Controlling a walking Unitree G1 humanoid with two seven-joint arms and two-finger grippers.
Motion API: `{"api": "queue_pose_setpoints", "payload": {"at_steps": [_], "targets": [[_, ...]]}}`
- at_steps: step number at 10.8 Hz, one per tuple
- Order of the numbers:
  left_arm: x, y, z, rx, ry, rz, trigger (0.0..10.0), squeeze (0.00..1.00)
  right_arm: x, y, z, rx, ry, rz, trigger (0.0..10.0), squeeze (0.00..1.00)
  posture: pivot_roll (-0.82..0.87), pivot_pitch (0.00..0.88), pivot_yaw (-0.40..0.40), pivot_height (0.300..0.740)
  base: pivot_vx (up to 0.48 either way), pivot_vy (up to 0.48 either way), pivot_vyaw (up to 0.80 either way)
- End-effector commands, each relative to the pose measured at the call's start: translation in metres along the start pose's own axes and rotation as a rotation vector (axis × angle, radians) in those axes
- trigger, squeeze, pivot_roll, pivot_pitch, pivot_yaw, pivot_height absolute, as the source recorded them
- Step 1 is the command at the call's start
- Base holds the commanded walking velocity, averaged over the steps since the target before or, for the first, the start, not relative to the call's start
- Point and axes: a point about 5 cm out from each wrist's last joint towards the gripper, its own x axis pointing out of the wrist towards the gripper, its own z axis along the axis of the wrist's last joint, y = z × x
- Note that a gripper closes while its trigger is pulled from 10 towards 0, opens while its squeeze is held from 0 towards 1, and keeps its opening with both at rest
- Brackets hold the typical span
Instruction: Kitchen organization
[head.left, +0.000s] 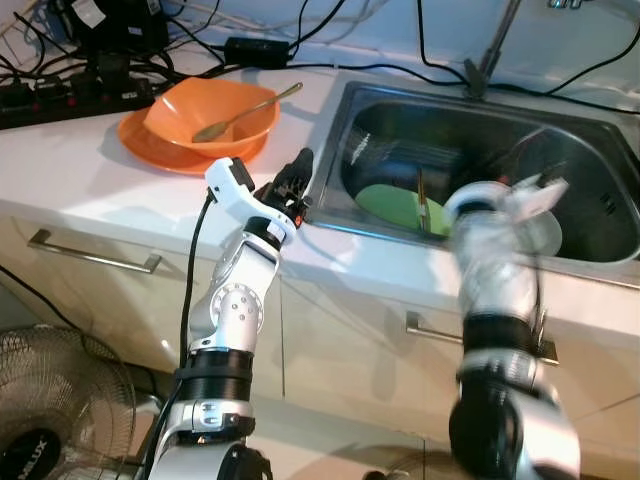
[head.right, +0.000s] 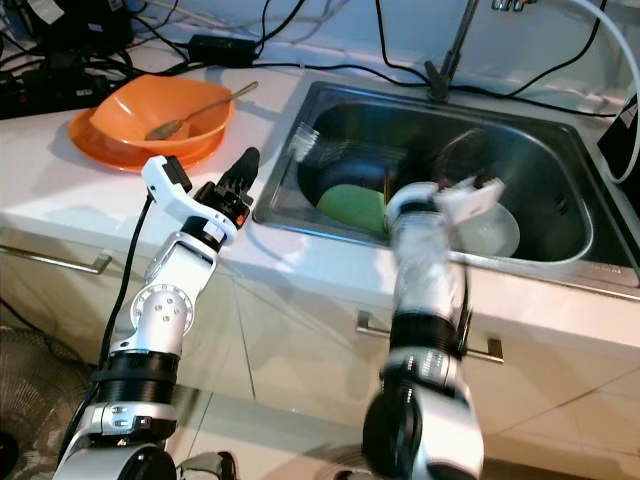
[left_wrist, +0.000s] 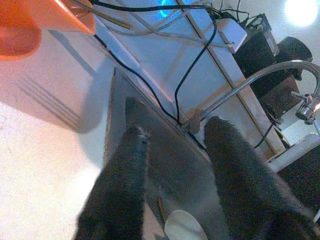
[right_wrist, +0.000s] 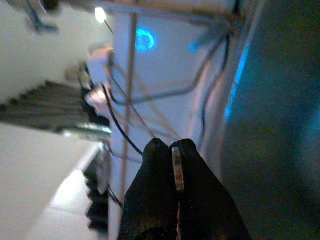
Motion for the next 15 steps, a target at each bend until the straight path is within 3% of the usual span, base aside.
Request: {"api": "queue_pose_setpoints", "payload": {"at_steps": [1,2,3,5,6,7,8,9,13,14,15], "targets": [[0.003,-0.011,-0.007,0.010,0.022,-0.038,10.0,0.00,0.001,-0.006,0.007,-0.001,-0.037,-0.035,0.0,0.00,0.09,0.062,-0.045,0.740,0.000,0.000,0.00],[0.003,-0.011,-0.006,0.045,0.023,-0.039,10.0,0.00,0.002,-0.009,0.014,-0.055,-0.073,-0.071,0.0,0.00,0.09,0.062,-0.045,0.740,0.000,0.000,0.00],[0.003,-0.014,-0.007,0.120,0.027,-0.041,10.0,0.00,0.002,-0.016,0.021,-0.210,-0.098,-0.118,10.0,0.00,0.08,0.064,-0.045,0.740,0.000,0.000,0.00],[0.005,-0.024,-0.015,0.347,0.126,-0.096,10.0,0.00,0.000,-0.020,0.018,-0.562,-0.068,-0.131,10.0,0.00,0.09,0.065,-0.045,0.740,0.000,0.000,0.00],[0.003,-0.032,-0.024,0.478,0.195,-0.176,10.0,0.00,-0.001,-0.013,0.007,-0.849,-0.018,-0.043,10.0,0.00,0.09,0.064,-0.043,0.740,0.000,0.000,0.00],[0.002,-0.033,-0.028,0.542,0.226,-0.206,10.0,0.00,-0.001,-0.012,0.001,-0.939,0.005,-0.007,10.0,0.00,0.09,0.063,-0.044,0.740,0.000,0.000,0.00],[0.000,-0.032,-0.037,0.648,0.305,-0.243,10.0,0.00,-0.004,-0.014,-0.012,-1.146,0.072,0.056,10.0,0.00,0.09,0.065,-0.044,0.740,0.000,0.000,0.00],[-0.004,-0.032,-0.042,0.706,0.367,-0.280,10.0,0.00,-0.007,-0.019,-0.020,-1.235,0.119,0.079,10.0,0.00,0.09,0.064,-0.044,0.740,0.000,0.000,0.00],[-0.012,-0.024,-0.047,0.778,0.467,-0.320,10.0,0.00,-0.012,-0.031,-0.025,-1.327,0.171,0.062,10.0,0.00,0.09,0.063,-0.046,0.740,0.000,0.000,0.00],[-0.014,-0.021,-0.048,0.794,0.494,-0.312,10.0,0.00,-0.013,-0.034,-0.026,-1.335,0.179,0.054,10.0,0.86,0.09,0.063,-0.047,0.740,0.000,0.000,0.00],[-0.015,-0.019,-0.048,0.804,0.505,-0.310,10.0,0.00,-0.013,-0.036,-0.026,-1.344,0.185,0.045,10.0,1.00,0.09,0.059,-0.048,0.740,0.000,0.000,0.00]]}}
